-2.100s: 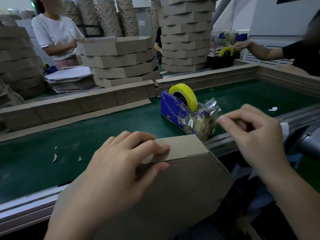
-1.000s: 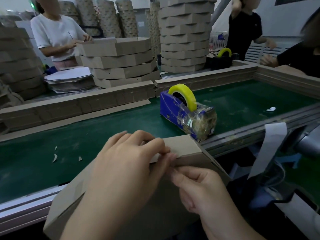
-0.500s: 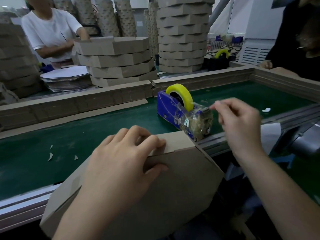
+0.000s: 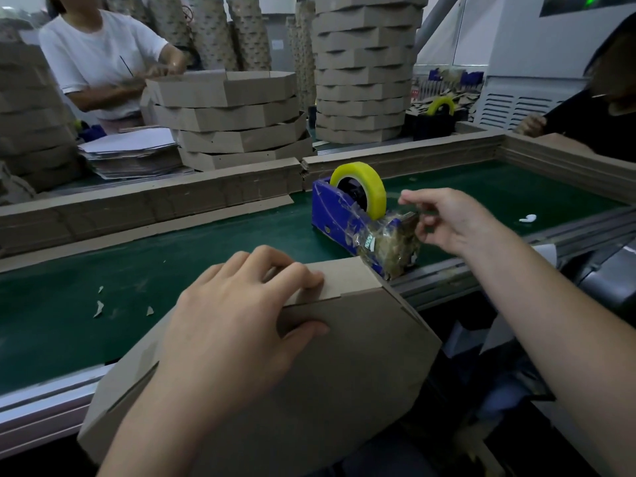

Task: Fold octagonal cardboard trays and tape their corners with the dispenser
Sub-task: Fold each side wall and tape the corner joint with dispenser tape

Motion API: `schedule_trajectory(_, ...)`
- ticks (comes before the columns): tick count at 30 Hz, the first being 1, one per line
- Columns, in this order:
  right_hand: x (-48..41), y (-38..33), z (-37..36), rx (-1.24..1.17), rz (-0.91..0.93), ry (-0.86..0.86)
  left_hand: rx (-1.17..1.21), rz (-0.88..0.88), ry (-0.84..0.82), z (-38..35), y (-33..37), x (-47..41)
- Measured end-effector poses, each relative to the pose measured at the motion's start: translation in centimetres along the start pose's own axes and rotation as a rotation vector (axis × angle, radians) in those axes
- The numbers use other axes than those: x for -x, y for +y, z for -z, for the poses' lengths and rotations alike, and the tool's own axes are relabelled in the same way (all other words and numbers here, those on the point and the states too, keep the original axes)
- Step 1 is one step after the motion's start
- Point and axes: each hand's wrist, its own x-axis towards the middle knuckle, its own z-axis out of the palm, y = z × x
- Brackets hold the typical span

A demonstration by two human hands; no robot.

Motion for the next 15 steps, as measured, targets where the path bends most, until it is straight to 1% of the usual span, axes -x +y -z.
schedule_trajectory(6,1.1,3.3,0.7,-0.395,0.224,-0.028,-0.003,0.005,-0.001,0.0,0.0,-0.1)
schedule_trajectory(8,1.1,4.3,0.9,-0.457,0.261,0.0,-0.007,0.003,-0.004,0.0,0.1,-0.2)
schedule_trajectory(10,1.1,5.3,0.8,-0.415,0.282,0.026,-0.01,-0.002,-0.014,0.0,0.1,-0.2)
schedule_trajectory(12,1.1,6.2,0.9,-0.316,0.272,0.047,-0.013,-0.004,-0.03,0.1,0.0,-0.2)
schedule_trajectory(14,1.2,6.5,1.5,-0.133,0.249,0.08,-0.019,-0.024,-0.056,0.2,-0.3,-0.1)
schedule_trajectory(15,1.3,6.3,2.0,0.037,0.25,0.107,-0.018,-0.032,-0.073,0.3,-0.4,0.0)
